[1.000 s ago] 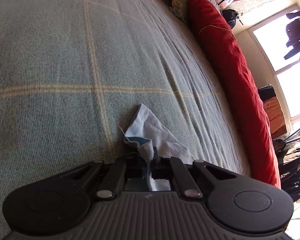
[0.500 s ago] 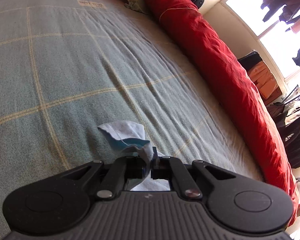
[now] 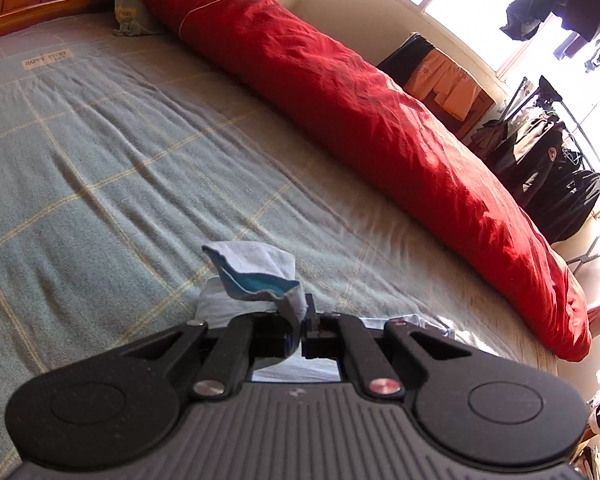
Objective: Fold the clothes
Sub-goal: 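Lift the cuff with the left gripper and carry the sleeve across the shirt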
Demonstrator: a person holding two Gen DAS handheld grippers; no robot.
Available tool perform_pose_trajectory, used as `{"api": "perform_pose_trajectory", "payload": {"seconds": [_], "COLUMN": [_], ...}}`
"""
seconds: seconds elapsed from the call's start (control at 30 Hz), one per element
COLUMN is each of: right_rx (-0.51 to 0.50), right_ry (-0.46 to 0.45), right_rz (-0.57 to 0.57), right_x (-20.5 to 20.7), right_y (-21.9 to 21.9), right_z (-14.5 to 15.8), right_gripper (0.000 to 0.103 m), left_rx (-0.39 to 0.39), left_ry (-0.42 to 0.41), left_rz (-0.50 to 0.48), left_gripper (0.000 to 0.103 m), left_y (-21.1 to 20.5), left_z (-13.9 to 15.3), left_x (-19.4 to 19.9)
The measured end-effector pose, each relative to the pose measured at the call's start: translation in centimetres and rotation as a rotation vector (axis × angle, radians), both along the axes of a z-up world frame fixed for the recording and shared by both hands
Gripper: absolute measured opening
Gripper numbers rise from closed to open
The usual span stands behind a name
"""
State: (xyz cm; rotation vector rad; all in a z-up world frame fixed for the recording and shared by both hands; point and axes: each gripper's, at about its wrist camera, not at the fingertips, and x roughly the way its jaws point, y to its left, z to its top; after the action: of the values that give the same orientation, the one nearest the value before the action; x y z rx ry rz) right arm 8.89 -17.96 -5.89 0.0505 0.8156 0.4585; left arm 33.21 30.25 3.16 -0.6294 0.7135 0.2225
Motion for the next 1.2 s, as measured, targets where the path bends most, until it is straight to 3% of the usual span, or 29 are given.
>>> {"api": "perform_pose_trajectory", "payload": {"seconds": [1.2], "right_rx": [0.067], "right_ry": [-0.022], "right_rz": [-0.077], "right_x": [-2.1], "right_y": [-4.8], "right_z": [-0.4], "right_gripper": [0.103], "left_rx": [0.104], "left_ry": [-0.045], "left_rz": [-0.424], "left_gripper": [0.002], "left_y": [-25.9], "left_z": [7.0], "left_x": [6.4]}}
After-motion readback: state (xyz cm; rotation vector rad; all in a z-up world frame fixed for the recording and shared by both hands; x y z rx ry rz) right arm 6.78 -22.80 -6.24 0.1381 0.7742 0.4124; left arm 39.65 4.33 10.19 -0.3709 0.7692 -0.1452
